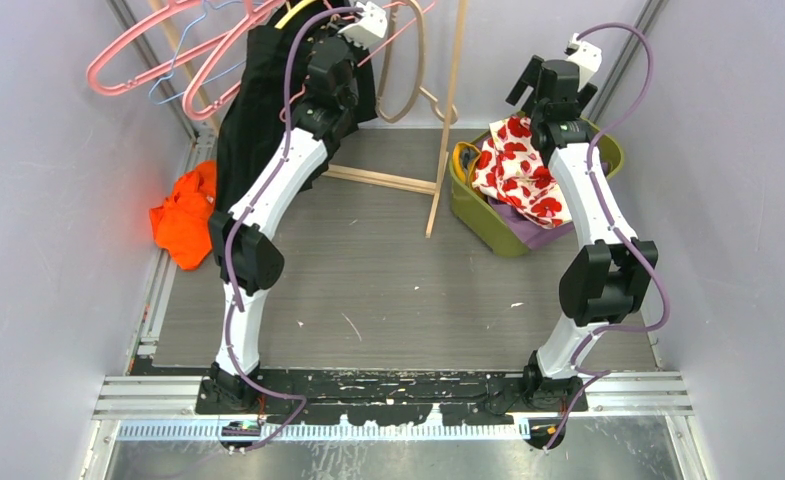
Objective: Remove the skirt from the hanger
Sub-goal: Place the hanger at the clothesline.
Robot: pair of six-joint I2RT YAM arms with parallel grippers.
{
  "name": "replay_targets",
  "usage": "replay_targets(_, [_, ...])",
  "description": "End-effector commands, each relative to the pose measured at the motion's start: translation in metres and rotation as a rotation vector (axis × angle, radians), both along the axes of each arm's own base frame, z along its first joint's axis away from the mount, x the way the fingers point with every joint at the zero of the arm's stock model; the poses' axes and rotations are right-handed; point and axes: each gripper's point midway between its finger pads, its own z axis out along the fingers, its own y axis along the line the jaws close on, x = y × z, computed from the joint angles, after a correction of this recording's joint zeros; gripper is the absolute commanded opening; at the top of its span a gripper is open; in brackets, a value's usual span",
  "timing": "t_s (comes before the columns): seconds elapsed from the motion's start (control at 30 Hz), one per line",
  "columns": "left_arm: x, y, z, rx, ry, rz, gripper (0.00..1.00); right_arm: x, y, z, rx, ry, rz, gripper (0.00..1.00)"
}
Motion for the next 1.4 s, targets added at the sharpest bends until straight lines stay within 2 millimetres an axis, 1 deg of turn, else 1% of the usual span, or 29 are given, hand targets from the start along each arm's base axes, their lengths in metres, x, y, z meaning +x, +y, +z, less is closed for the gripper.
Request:
replay_targets(0.0, [-0.008,0.013,0.022,-0.065,-0.070,0.013,0.00,0.006,0.000,0.028,0.023,-0.087,-0.001,0.94])
replay_targets(0.07, [-0.009,0.014,0.011,-0.063,-0.056,0.019,0.00,0.004,-0.001,0.025,0.021,-0.081,-0.002,0.94])
replay_targets(0.13, [-0.011,0.014,0.006,-0.059,-0.045,0.016,0.00,0.002,-0.001,0.022,0.021,-0.077,-0.003,0.94])
replay_targets(0.17, [-0.012,0.014,0.006,-0.054,-0.040,0.013,0.08,0.002,-0.002,0.020,0.022,-0.074,-0.005,0.94])
replay_targets(0.23, [-0.013,0.013,0.005,-0.043,-0.027,0.000,0.30,0.001,-0.001,0.018,0.027,-0.071,-0.003,0.94])
replay_targets(0.33, [-0.017,0.014,0.008,-0.048,-0.021,-0.010,0.48,0.002,0.001,0.016,0.033,-0.069,0.003,0.94])
replay_targets(0.37, [-0.019,0.015,0.009,-0.050,-0.021,-0.010,0.55,0.002,0.001,0.017,0.035,-0.071,0.005,0.94])
replay_targets(0.4, [-0.020,0.015,0.008,-0.050,-0.018,-0.012,0.60,0.003,0.001,0.017,0.035,-0.070,0.005,0.93])
replay_targets(0.57, [-0.029,0.019,0.021,-0.054,-0.036,-0.018,0.73,0.002,0.002,0.020,0.033,-0.075,0.009,0.93])
replay_targets(0.6, [-0.031,0.020,0.023,-0.057,-0.039,-0.018,0.77,0.001,0.001,0.021,0.033,-0.075,0.007,0.93])
replay_targets(0.63, [-0.034,0.022,0.027,-0.058,-0.044,-0.018,0.84,0.001,0.001,0.021,0.033,-0.076,0.007,0.93])
replay_targets(0.73, [-0.043,0.026,0.032,-0.055,-0.049,-0.017,0.90,-0.001,0.001,0.021,0.029,-0.076,0.006,0.93])
replay_targets(0.87, [-0.063,0.036,0.039,-0.060,-0.050,-0.020,0.91,-0.002,0.003,0.024,0.031,-0.082,0.020,0.93])
replay_targets(0.9, [-0.067,0.037,0.032,-0.058,-0.035,-0.021,0.92,-0.003,0.004,0.024,0.033,-0.081,0.025,0.93])
replay_targets(1.0, [-0.084,0.040,0.028,-0.064,-0.010,-0.041,0.92,-0.006,0.008,0.024,0.035,-0.082,0.047,0.92])
replay_targets(1.07, [-0.098,0.036,0.024,-0.058,0.015,-0.074,0.92,-0.009,0.013,0.025,0.025,-0.085,0.061,0.92])
replay_targets(1.23, [-0.135,0.033,0.020,-0.085,0.062,-0.153,0.92,-0.014,0.020,0.027,0.013,-0.089,0.082,0.91])
replay_targets(1.3, [-0.154,0.032,0.024,-0.107,0.070,-0.200,0.93,-0.015,0.022,0.028,0.014,-0.090,0.086,0.91])
replay_targets(1.37, [-0.177,0.033,0.035,-0.144,0.061,-0.245,0.93,-0.016,0.024,0.029,0.013,-0.092,0.090,0.91])
